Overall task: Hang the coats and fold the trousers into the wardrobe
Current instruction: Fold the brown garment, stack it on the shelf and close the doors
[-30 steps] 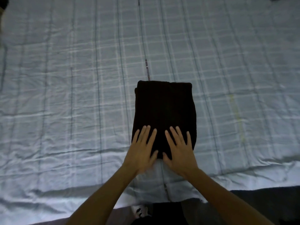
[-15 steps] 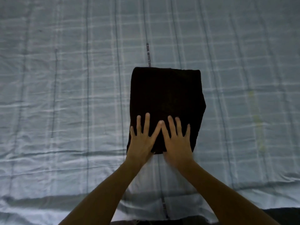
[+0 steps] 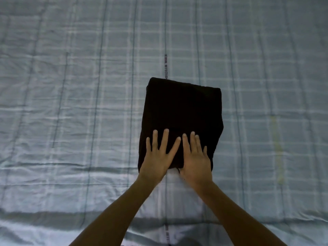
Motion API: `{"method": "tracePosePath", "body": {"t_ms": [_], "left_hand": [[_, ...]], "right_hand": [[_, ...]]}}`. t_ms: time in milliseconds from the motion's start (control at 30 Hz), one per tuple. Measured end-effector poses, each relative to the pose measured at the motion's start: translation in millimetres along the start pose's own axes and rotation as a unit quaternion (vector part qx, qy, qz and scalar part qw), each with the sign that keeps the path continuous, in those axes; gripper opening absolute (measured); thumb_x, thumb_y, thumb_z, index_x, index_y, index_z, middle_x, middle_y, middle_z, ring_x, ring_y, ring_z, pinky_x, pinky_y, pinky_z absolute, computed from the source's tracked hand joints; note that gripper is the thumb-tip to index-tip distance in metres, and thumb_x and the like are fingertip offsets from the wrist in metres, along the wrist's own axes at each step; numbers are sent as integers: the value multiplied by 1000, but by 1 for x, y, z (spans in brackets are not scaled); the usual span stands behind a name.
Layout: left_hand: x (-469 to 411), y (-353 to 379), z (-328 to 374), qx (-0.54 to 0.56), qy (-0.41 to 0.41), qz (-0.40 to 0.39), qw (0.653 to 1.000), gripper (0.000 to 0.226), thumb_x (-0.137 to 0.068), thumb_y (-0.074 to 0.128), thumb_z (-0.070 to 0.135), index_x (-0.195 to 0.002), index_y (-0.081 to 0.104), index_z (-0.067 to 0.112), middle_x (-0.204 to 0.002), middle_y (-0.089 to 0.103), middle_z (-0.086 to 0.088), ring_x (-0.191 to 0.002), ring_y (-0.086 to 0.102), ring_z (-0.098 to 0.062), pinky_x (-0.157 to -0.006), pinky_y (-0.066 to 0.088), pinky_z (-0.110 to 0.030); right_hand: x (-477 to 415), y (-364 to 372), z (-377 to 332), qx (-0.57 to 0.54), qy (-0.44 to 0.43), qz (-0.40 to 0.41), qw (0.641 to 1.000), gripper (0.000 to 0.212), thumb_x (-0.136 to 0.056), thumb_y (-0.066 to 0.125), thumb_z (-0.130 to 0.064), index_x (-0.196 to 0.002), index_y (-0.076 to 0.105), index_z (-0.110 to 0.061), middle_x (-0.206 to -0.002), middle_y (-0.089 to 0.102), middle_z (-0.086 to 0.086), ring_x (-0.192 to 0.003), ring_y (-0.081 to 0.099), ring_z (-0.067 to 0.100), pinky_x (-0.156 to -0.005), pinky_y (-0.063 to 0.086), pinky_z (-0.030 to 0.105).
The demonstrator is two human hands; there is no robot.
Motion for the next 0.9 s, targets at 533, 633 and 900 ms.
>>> {"method": "tracePosePath", "body": {"t_ms": [533,633,900], "left_hand": [[34,-203,-14,-8,-17,80,997,82,-53,88,9,-128,56,11,-124,58,-27,-98,62,-50,-64,58,-48],[70,-262,-35,-11,-40,122,992,78,-56,87,15,-127,56,10,-123,58,-28,-98,61,-51,-64,58,-50],[192,-417,-115,-37,-136,220,965,83,-59,88,17,-134,51,13,-129,54,-26,-105,58,-51,-72,57,-52]], "right_hand": [[23,-192,-64,-23,-89,129,987,91,-43,93,-16,-125,57,-4,-119,64,16,-106,64,30,-68,60,41],[39,-247,-108,-16,-130,174,976,93,-40,93,-12,-126,56,-4,-120,64,17,-107,64,32,-67,60,44],[88,-382,-262,-17,-240,270,932,89,-46,91,-9,-127,55,-5,-122,63,16,-110,62,32,-74,58,47]]}}
Point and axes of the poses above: each hand's wrist, its own x-axis away from the middle knuckle, its own y-axis out of the palm, z = x × y, the point moved 10 cm from there along -x, towards the middle knuckle
